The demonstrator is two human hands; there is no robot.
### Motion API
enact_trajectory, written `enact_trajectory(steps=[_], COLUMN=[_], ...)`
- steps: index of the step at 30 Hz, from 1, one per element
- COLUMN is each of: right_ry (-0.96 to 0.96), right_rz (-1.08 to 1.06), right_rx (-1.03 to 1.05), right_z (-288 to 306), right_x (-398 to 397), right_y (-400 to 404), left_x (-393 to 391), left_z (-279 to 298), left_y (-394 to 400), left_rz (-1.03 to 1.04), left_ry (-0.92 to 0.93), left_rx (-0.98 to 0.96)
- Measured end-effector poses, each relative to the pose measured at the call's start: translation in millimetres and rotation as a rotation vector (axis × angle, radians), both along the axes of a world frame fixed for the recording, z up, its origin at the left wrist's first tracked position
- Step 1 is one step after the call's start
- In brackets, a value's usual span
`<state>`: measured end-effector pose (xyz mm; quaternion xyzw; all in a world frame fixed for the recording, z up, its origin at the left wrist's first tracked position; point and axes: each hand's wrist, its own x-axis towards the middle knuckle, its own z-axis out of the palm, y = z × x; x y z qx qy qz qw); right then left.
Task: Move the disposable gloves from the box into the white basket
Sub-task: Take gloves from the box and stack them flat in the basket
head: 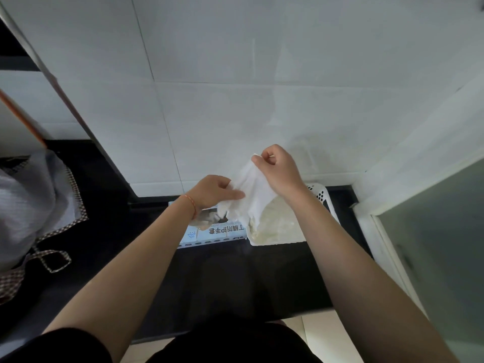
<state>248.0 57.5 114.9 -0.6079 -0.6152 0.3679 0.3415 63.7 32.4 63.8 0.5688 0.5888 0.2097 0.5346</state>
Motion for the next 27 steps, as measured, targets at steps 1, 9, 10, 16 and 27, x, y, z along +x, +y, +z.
enact_trajectory(steps=[1,9,10,16,27], right_ry=[0.011,0.416,0.431,0.12,-0.21], right_rz=[-0.046,-0.127,-0.139,-0.211,0.004], right_rx=[-0.025,-0.585,-0.635,-0.649,-0.492], right_z=[-1.0,-36.7,-44.1,-89.0,-126.3], right_x=[8.0,78.0,86.7,140.3,187.6], right_y=[1.7,10.6,11.4,15.2,35.8], left_x=[0.6,23.4,31.1,99.8,172.5], left_z=[2.8,10.9,4.8,-47.4,-85.6], left_y=[0.8,32.9,38.6,72.6,58.7], left_rz=[-0.025,-0.124,-0.117,-0.213,-0.171], left_ry=[-0.009,-0.339,-0.268,0.304,0.792], left_rx=[-0.031,-0.274,-0.303,-0.166,0.494])
